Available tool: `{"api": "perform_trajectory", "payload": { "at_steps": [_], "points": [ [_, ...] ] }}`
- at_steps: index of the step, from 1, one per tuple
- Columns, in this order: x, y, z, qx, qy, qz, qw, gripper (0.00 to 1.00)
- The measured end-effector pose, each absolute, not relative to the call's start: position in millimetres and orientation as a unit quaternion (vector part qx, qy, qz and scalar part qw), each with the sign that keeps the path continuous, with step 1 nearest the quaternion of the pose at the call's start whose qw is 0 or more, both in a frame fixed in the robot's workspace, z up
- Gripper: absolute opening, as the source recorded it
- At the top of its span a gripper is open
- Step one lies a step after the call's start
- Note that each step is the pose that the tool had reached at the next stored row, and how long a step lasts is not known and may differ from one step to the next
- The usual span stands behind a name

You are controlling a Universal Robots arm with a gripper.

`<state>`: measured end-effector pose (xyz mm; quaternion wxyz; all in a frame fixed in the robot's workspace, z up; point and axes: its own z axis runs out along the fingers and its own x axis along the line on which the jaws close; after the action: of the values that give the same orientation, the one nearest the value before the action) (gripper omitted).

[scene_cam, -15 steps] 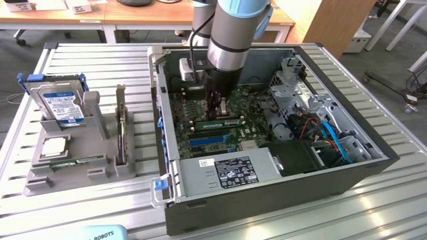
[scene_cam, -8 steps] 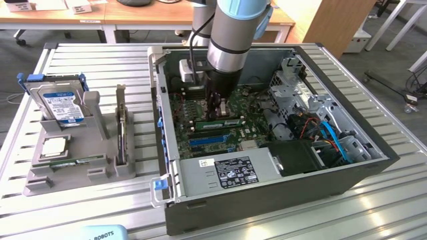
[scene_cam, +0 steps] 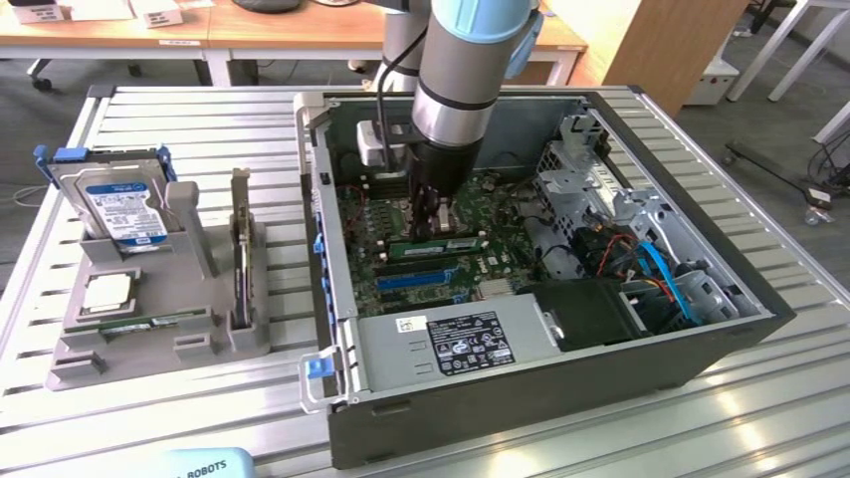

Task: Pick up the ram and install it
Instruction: 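Press down the ram until it locks into place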

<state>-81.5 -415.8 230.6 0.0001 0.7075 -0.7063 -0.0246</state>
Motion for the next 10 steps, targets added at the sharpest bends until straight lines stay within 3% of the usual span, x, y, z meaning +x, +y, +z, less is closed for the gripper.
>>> {"api": "perform_trajectory", "payload": {
  "at_steps": [10],
  "points": [
    [-81.5, -415.8, 229.1, 0.708, -0.706, -0.025, 0.000, 0.10]
  ]
}}
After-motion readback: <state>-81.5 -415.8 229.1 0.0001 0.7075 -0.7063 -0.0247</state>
